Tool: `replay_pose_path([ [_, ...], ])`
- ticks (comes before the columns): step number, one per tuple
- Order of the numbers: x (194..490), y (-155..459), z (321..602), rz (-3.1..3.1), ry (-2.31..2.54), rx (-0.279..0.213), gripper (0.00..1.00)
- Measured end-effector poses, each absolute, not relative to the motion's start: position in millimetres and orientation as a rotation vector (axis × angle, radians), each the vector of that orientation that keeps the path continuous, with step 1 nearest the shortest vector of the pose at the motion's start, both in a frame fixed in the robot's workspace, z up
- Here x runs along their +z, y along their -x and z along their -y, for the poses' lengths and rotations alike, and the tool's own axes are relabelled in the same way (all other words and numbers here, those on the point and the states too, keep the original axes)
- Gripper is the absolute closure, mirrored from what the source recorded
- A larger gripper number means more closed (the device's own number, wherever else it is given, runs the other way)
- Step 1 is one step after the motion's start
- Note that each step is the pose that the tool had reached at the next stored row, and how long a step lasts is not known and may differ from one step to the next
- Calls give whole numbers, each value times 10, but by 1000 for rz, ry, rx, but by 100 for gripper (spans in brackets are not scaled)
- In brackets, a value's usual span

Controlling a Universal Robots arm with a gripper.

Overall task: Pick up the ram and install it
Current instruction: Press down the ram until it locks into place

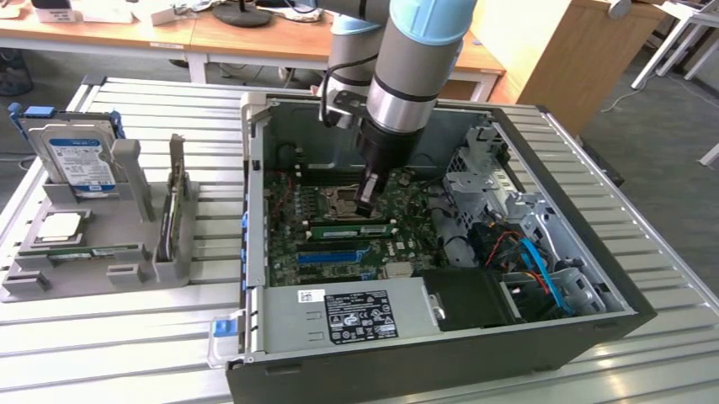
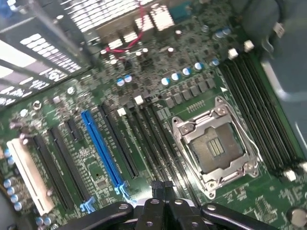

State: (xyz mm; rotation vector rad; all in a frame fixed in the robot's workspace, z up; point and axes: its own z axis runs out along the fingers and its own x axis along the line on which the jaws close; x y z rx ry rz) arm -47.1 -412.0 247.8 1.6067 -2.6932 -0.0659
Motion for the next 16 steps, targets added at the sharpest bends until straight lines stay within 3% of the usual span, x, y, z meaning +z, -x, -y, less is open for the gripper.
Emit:
replay_pose_path([
  [16, 2478, 471, 4120, 2894, -1223, -67, 89],
])
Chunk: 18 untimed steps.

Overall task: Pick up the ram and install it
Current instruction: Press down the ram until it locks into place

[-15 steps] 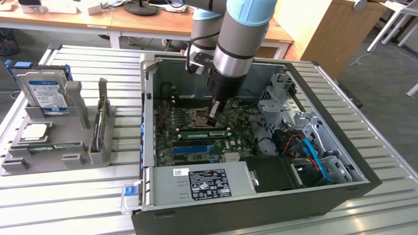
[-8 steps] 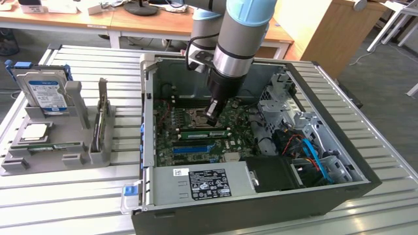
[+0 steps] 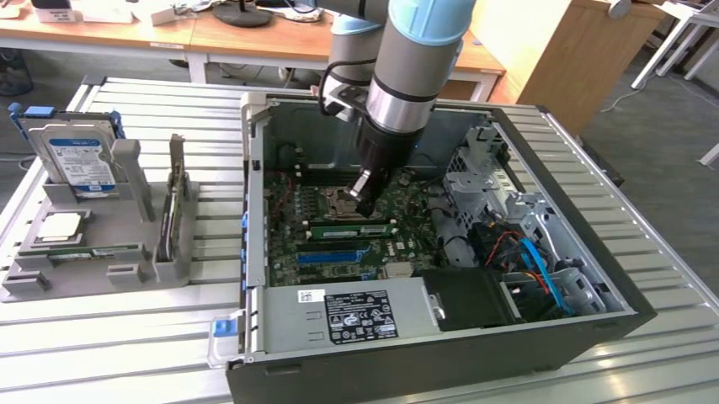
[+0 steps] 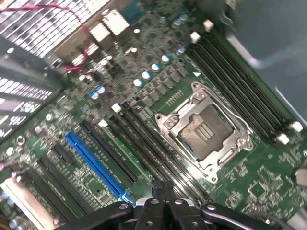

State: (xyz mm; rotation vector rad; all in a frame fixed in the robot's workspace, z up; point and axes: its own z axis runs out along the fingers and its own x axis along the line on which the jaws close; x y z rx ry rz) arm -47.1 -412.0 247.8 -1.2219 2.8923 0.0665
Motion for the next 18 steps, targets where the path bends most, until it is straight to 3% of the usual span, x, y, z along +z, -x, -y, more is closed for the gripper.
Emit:
replay_pose_path([
  [18, 2477, 471, 4120, -3045, 736, 65, 89],
])
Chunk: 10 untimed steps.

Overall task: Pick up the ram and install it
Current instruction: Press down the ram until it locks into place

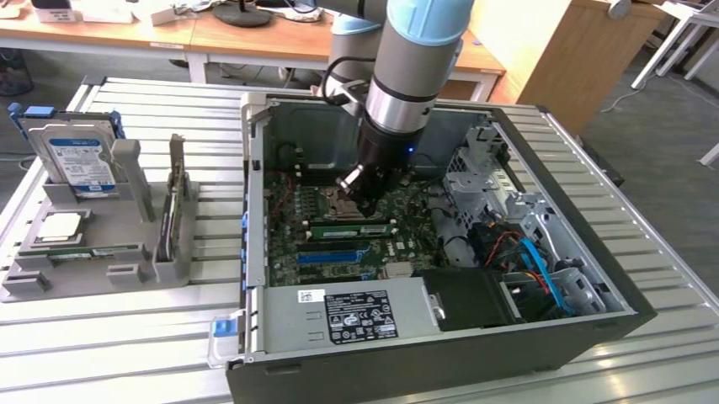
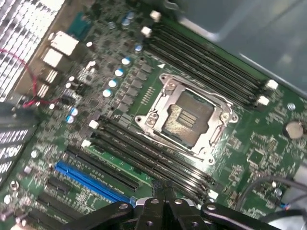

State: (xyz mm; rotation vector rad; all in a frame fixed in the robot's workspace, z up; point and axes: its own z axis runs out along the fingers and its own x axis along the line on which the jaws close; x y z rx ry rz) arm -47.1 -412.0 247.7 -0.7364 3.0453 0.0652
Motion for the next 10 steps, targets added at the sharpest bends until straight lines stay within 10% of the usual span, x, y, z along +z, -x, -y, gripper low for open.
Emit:
replay_pose_path([
  [10, 2476, 471, 4120, -3096, 459, 64, 89],
])
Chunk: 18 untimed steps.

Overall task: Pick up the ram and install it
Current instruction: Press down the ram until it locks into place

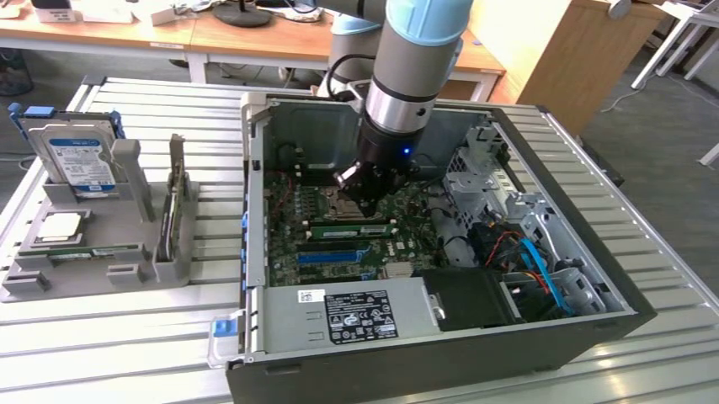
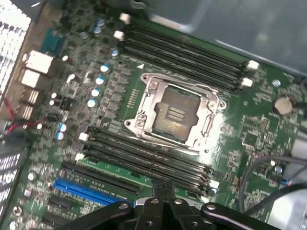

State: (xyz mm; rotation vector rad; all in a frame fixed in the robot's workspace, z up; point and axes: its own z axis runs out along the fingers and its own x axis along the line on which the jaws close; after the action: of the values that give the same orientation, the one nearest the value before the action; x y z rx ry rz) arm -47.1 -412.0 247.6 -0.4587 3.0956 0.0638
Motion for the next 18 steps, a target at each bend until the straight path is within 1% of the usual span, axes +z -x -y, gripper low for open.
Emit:
replay_pose_path([
  [18, 2476, 472, 4121, -3124, 27, 60, 89],
])
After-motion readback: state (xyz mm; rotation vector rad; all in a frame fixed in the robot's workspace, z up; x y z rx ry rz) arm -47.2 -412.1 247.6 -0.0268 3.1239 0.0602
